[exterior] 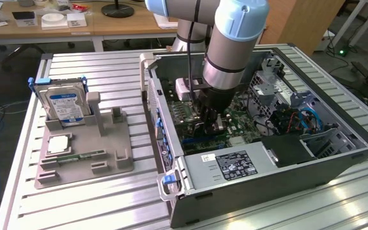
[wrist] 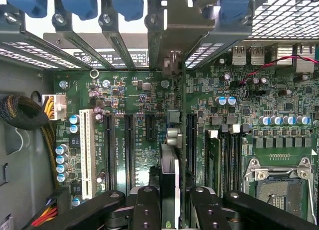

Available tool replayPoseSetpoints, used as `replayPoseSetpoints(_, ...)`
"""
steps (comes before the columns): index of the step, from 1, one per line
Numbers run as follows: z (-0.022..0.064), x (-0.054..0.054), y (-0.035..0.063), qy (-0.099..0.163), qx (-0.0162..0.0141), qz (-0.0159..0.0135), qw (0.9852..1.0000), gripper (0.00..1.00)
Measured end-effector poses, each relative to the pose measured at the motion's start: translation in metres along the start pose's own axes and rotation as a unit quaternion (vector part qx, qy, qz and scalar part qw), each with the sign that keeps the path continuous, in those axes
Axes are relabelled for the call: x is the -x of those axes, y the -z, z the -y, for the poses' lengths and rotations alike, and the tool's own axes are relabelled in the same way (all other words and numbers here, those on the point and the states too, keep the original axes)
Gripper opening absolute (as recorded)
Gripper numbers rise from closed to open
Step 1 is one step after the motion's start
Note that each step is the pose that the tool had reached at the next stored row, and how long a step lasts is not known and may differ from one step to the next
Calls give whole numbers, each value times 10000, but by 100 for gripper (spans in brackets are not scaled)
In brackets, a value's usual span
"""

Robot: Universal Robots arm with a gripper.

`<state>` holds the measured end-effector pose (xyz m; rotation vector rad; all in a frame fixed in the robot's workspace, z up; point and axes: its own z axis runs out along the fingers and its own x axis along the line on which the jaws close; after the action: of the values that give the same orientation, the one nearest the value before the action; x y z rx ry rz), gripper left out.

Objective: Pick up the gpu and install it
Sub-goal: 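Insert the gpu into the slot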

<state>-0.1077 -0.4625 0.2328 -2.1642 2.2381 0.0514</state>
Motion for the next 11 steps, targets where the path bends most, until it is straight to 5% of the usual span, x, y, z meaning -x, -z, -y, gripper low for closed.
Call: replayPoseSetpoints(11, 12, 0, -11, 0, 0, 0, 10000, 27)
